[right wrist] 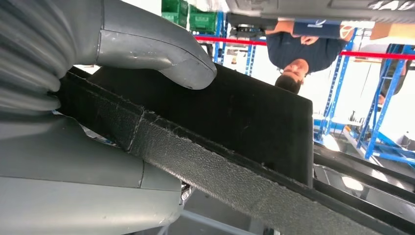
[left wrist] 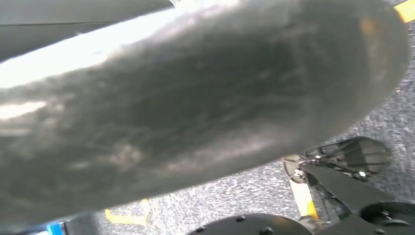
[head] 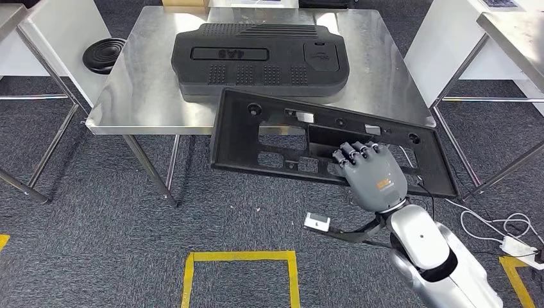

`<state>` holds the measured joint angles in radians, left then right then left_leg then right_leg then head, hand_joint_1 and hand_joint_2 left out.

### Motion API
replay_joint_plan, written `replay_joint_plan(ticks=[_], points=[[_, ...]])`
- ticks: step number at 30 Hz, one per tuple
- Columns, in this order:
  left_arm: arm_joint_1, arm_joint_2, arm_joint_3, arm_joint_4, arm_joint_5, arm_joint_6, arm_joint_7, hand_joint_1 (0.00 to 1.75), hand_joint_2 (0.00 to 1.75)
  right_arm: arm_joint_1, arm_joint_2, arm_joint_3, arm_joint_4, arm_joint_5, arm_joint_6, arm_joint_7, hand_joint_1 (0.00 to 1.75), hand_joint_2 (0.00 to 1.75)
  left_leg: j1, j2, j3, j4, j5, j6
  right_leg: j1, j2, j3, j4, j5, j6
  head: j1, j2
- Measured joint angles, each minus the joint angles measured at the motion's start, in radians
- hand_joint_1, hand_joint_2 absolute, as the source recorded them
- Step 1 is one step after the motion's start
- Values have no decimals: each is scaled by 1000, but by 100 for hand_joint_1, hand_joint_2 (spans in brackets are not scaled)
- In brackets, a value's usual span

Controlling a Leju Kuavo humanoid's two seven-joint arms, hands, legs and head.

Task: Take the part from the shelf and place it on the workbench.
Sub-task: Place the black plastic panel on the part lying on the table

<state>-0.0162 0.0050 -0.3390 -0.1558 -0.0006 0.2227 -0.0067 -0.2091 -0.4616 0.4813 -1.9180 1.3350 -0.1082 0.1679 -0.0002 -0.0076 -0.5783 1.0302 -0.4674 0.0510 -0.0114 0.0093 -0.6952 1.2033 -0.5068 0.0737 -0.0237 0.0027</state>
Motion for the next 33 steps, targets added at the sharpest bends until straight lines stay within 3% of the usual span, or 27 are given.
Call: replay_joint_plan(ticks=[1, 3, 5, 8, 9, 12, 13, 14, 16, 18, 19, 22, 23, 25, 27, 28, 29, 30, 32, 33], points=[[-1, -1, 0, -1, -1, 0, 0, 0, 0, -30, 0, 3, 9, -10, 16, -6, 175, 175, -1, 0, 9, 0, -6, -3, 0, -3, 24, -74, 43, 6, 0, 0], [-4, -2, 0, -2, -3, 0, -2, 0, 0, -93, 2, 10, 31, -22, 46, -19, 175, 175, -3, 1, 17, -2, -16, -11, 5, -8, 60, -174, 83, -9, 0, 0], [-6, -3, 0, -3, -3, 0, -5, 0, 0, -151, 8, 23, 53, -25, 76, -31, 175, 175, -6, 2, 19, -1, -18, -22, 9, -9, 68, -193, 84, -39, -1, 0], [-6, -4, 0, -4, -1, -1, -7, 0, 0, -231, 28, 60, 88, -23, 122, -44, 175, 175, -5, 4, 5, 38, -29, -38, -3, -6, 90, -197, 89, -60, -3, 0], [-6, -4, 0, -4, 0, -1, -8, 0, 0, -255, 35, 73, 100, -22, 132, -46, 175, 175, -3, 4, -21, 86, -43, -44, -6, -5, 98, -198, 86, -65, -4, 0], [-5, -7, 0, -4, 2, -2, -9, 0, 0, -306, 55, 109, 132, -20, 147, -49, 175, 175, 4, 4, -142, 269, -107, -56, -5, -5, 119, -198, 68, -74, -6, 0], [-4, -8, 0, -4, 3, -2, -9, 0, 0, -315, 60, 119, 140, -19, 150, -49, 175, 175, 5, 4, -166, 288, -111, -58, -5, -5, 128, -198, 61, -73, -6, 0], [-2, -8, 0, -4, 3, -2, -9, 0, 0, -323, 63, 128, 147, -19, 152, -49, 175, 175, 6, 4, -172, 270, -95, -58, -6, -4, 139, -198, 53, -72, -7, 0], [2, -8, 0, -4, 4, -2, -9, 0, 0, -338, 69, 143, 158, -19, 155, -50, 175, 175, 9, 4, -138, 145, -6, -56, -7, -3, 164, -199, 34, -65, -7, 0], [5, -7, 0, -3, 5, -2, -9, 0, 0, -357, 72, 157, 169, -19, 160, -51, 175, 175, 8, 4, -102, 33, 59, -51, -4, -2, 182, -198, 16, -54, -6, 0], [5, -8, 0, -3, 5, -2, -10, 0, 0, -367, 74, 164, 174, -20, 163, -51, 175, 175, 6, 4, -94, 11, 71, -46, -2, 0, 186, -197, 11, -48, -6, 0], [4, -10, 0, -4, 6, -3, -12, 0, 0, -387, 77, 184, 183, -27, 171, -50, 175, 175, 4, 5, -78, 1, 72, -29, 0, 1, 182, -179, 10, -31, -5, 0], [4, -11, 0, -4, 6, -3, -13, 0, 0, -393, 77, 191, 185, -29, 172, -50, 175, 175, 5, 4, -72, -2, 71, -23, 0, 0, 162, -147, 11, -28, -4, 0], [3, -10, 0, -4, 7, -3, -14, 0, 0, -403, 78, 202, 190, -31, 173, -49, 175, 175, 6, 1, -64, -6, 65, -13, -1, -1, 85, -33, -5, -27, -3, 0], [2, -10, 1, -4, 9, -3, -15, 0, 0, -407, 78, 213, 196, -33, 175, -47, 175, 175, 4, -3, -58, -6, 54, -6, 0, -1, -2, 79, -48, -32, -2, 0], [3, -10, 1, -4, 10, -3, -15, 0, 0, -407, 78, 219, 200, -34, 176, -47, 175, 175, 3, -5, -52, -6, 48, -5, 0, -1, -31, 99, -62, -33, -2, 0], [3, -10, 1, -4, 11, -4, -15, 0, 0, -407, 78, 225, 203, -35, 177, -46, 175, 175, 2, -7, -44, -6, 41, -5, 0, -1, -42, 85, -56, -29, -2, 0], [4, -10, 1, -4, 12, -4, -15, 0, 0, -407, 78, 231, 205, -36, 177, -46, 175, 175, 1, -8, -33, -6, 33, -5, 1, -1, -34, 36, -28, -22, -2, 0], [5, -12, 1, -4, 12, -5, -15, 0, 0, -408, 78, 239, 209, -37, 177, -45, 175, 175, -1, -10, -12, -7, 17, -9, 5, -5, 11, -111, 62, -11, -3, 0], [5, -13, 1, -4, 13, -5, -15, 0, 0, -411, 78, 242, 210, -37, 178, -45, 175, 175, -2, -10, -5, -8, 10, -13, 9, -8, 30, -166, 91, -18, -2, 0]])
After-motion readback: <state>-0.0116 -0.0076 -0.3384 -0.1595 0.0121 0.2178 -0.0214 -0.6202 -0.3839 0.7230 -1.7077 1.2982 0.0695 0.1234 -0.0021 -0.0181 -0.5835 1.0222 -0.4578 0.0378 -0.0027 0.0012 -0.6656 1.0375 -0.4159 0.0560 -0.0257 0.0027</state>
